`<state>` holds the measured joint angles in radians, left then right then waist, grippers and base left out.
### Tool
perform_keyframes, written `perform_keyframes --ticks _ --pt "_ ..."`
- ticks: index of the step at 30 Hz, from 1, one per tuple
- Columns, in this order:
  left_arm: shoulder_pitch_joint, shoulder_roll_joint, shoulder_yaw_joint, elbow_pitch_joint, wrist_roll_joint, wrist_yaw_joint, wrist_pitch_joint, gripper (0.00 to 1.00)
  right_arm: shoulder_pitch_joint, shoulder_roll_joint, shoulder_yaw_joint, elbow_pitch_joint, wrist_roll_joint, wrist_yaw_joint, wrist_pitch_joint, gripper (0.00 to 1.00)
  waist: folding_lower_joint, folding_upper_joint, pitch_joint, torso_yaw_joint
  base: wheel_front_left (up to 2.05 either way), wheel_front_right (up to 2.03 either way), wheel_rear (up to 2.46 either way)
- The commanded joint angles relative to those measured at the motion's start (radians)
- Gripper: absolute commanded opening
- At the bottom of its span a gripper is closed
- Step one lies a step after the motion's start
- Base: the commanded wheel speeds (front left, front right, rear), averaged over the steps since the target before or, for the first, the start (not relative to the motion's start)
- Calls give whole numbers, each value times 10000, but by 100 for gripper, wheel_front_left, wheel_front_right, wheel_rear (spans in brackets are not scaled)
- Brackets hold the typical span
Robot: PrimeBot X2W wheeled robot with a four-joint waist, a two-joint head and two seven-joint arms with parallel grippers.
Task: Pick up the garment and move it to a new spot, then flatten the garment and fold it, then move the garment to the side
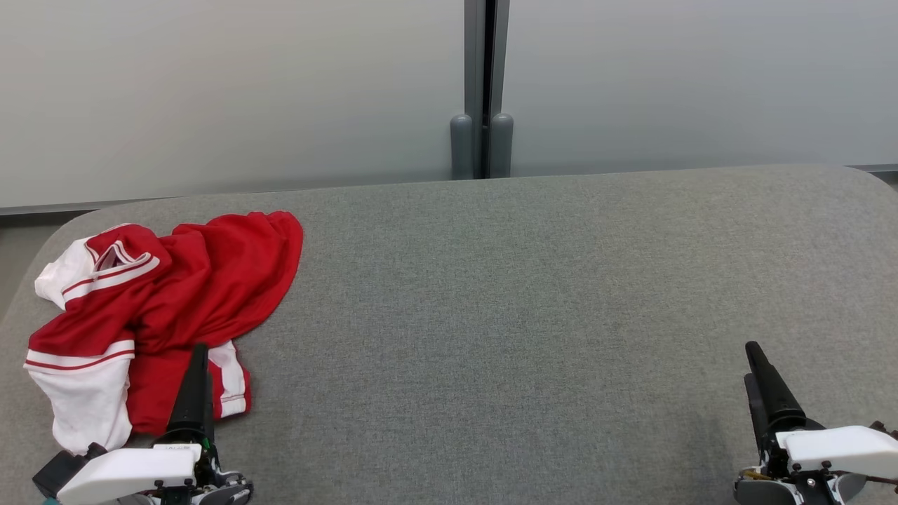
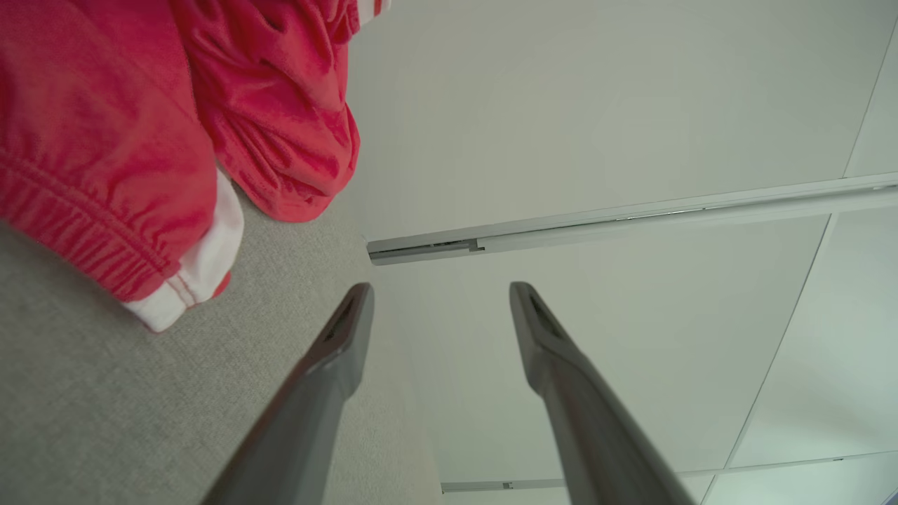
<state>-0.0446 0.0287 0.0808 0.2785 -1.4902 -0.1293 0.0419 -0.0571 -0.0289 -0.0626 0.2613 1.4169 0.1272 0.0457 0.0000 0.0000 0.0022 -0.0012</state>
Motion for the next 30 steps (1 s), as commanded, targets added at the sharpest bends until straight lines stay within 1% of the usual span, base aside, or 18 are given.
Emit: perform_keyframes --ticks 1,6,7,12,19,25,30 --pt "-91 113 -29 -215 400 31 -100 100 -212 -105 37 -287 -556 27 -139 100 0 0 -2 -1 0 0 0" --pt "-48 124 -97 -285 1516 121 -316 100 -191 -127 128 -562 -2011 28 -356 100 0 0 -22 1 0 0 0" --pt "-48 124 -97 -285 1516 121 -316 100 -191 -127 128 -562 -2011 28 -356 100 0 0 -22 1 0 0 0" --pt "-15 206 -248 -384 3034 217 -525 100 -165 -194 277 -750 -3335 30 -563 100 0 0 -45 12 0 0 0" --pt "120 281 -348 -531 4794 444 -794 100 -229 -403 656 -793 -4873 32 -835 100 0 0 -60 3 0 0 0" --pt "263 329 -387 -536 5869 523 -1007 100 -321 -574 958 -638 -5945 34 -1056 100 0 0 -86 -12 0 0 0" --pt "364 332 -411 -550 6623 563 -1178 100 -289 -587 963 -558 -6721 36 -1226 100 0 0 -111 19 0 0 0"
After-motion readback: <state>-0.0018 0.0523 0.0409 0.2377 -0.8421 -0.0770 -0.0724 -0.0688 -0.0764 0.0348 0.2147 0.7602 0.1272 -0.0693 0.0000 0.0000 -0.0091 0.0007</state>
